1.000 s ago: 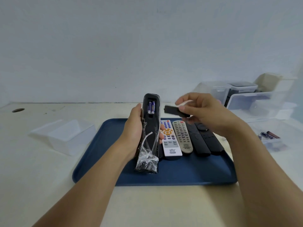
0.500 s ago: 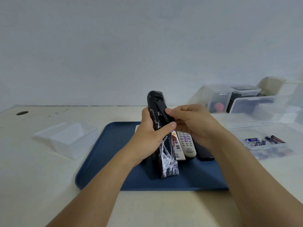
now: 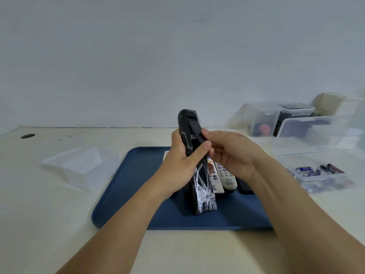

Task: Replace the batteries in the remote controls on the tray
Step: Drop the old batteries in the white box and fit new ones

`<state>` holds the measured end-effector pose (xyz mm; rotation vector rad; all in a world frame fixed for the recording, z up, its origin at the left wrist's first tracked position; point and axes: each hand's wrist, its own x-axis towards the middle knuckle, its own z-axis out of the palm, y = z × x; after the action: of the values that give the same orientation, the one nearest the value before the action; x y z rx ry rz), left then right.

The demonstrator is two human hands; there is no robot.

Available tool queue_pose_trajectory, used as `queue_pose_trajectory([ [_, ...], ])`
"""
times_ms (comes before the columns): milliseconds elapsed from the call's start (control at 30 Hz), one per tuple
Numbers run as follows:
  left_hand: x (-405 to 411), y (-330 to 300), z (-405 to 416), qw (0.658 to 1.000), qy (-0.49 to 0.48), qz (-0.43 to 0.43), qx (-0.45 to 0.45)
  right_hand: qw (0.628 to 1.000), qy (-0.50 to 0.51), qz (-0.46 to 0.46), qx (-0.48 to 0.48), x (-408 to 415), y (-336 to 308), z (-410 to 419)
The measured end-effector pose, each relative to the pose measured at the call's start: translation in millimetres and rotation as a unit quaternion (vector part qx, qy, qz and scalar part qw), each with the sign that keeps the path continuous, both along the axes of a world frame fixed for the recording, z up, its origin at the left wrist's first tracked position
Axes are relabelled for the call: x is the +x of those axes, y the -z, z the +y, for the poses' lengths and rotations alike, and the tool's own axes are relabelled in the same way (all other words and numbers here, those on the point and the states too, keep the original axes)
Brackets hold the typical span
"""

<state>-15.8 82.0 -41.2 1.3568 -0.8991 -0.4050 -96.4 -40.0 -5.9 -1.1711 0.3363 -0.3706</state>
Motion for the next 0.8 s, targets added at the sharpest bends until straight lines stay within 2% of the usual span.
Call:
queue_pose_trajectory([
  [167, -2.1, -1.4, 0.8, 1.0, 0.002, -0.025, 0.002, 1.0, -0.005, -0.009, 0.007, 0.2, 0.3, 0.1],
  [333, -3.8, -1.2, 0.7, 1.0, 0.007, -0.015, -0.012, 1.0, 0.002, -0.008, -0.009, 1.3, 0.6, 0.7],
  [633, -4.8, -3.0, -2.7, 0.993, 0.026, 0.106, -0.054, 0.996, -0.001, -0.017, -0.084, -0.3, 0.3, 0.0],
  [800, -2.4, 1.8, -3.7, 0.998, 0.013, 0.04, -0.036, 0.999, -0.002, -0.027, -0.03, 0.4, -0.2, 1.2],
])
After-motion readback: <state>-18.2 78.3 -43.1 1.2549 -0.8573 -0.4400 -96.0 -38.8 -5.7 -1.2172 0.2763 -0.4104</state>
